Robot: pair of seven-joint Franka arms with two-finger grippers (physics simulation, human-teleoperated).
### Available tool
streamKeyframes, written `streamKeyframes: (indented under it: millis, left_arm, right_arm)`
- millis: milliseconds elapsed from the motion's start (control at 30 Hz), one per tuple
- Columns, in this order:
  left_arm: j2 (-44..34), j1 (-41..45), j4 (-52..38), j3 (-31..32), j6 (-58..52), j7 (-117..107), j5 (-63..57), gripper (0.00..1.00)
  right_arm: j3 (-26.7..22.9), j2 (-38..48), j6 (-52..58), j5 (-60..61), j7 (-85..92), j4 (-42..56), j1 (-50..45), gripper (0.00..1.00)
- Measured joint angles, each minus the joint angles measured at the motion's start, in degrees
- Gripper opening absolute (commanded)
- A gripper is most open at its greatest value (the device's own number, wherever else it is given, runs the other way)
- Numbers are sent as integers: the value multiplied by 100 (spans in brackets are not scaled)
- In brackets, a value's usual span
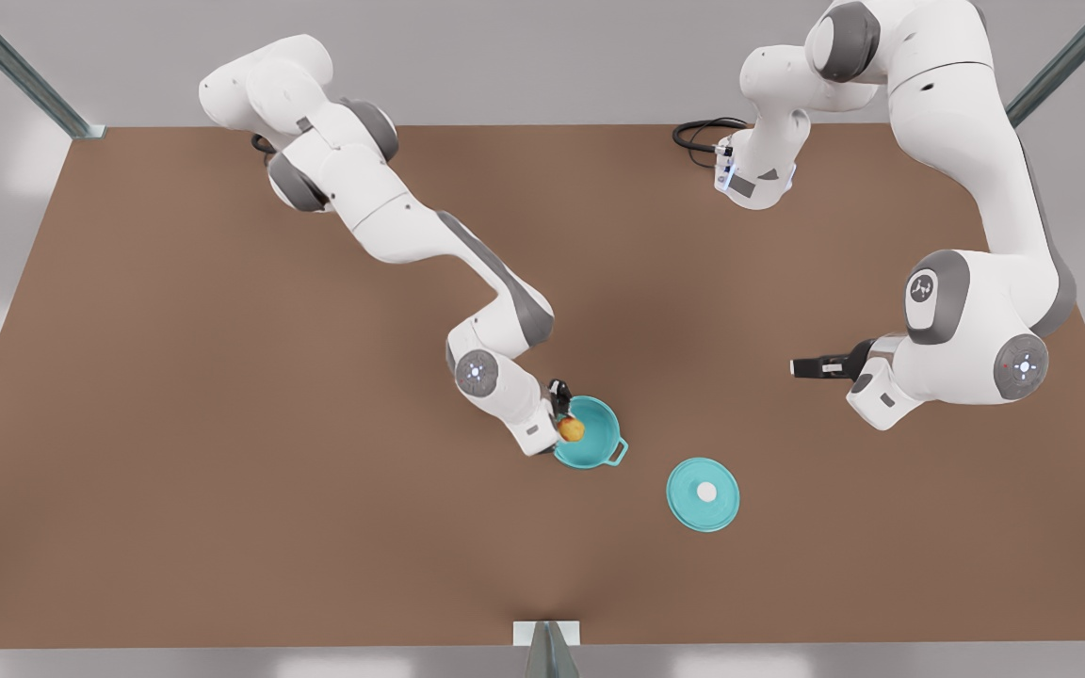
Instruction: Open the pot lid and put the potato into the pot
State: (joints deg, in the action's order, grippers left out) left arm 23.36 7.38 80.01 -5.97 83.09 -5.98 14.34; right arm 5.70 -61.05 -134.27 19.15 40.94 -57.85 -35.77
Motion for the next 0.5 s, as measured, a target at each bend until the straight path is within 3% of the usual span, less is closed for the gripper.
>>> streamKeyframes:
  millis: [33,67,100,267,300,400,500]
  left_arm:
    - [0,-1,0,0,0,0,0,100]
    - [0,-1,0,0,0,-1,-1,100]
    - [0,-1,0,2,0,-1,0,100]
    - [0,0,0,0,0,-3,-1,100]
    - [0,0,-1,0,0,-3,-1,100]
    - [1,7,-89,5,5,-4,-10,100]
    - [8,76,-187,8,14,-3,-77,100]
  right_arm:
    - [12,-46,-122,0,-94,12,-46,53]
    - [36,-87,-236,-6,-187,18,-81,82]
    - [44,-106,-340,-22,-285,20,-98,100]
    - [-170,598,-88,-84,-714,5,-59,100]
    - [-533,1084,350,-89,-779,4,-46,100]
    - [-2685,2046,2150,-82,-874,-255,37,100]
    - [-3788,3049,3153,-338,-853,-1949,155,100]
